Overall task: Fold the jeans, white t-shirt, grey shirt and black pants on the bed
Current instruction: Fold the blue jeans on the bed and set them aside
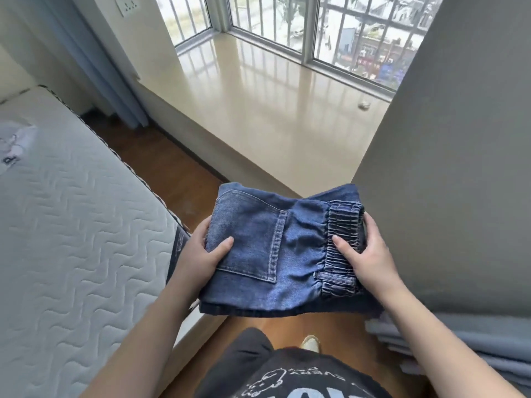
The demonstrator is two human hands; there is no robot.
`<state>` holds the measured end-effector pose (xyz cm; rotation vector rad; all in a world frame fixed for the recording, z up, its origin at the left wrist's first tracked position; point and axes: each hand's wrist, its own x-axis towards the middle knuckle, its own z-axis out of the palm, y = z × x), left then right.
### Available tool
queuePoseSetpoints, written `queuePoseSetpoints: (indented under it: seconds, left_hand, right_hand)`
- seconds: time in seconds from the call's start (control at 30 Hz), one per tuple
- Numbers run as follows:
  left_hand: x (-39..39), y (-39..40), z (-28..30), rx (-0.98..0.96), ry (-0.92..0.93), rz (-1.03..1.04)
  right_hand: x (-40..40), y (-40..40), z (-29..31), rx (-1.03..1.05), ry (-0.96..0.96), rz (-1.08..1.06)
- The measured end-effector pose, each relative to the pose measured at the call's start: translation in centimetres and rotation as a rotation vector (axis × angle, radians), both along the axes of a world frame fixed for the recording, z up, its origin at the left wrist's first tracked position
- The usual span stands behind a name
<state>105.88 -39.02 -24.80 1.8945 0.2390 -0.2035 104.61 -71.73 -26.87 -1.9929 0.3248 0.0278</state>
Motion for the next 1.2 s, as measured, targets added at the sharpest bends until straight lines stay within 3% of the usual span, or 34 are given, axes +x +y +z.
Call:
queuePoseSetpoints:
  seconds: [0.47, 0.9, 1.2]
  left_hand:
    - [11.6, 7.6, -3.0, -0.095, 0.035, 0.288]
    - [23.6, 15.0, -3.3, -0.107, 0.046, 0.436]
    - [30.4, 19.1, -2.9, -0.087, 0.015, 0.636]
  right_hand:
    - [20.1, 7.6, -0.9, 0.027, 0.011, 0.344]
    - [36.6, 16.6, -2.4, 0.04, 0.007, 0.409]
    - [48.7, 24.4, -2.7, 0.141, 0.046, 0.601]
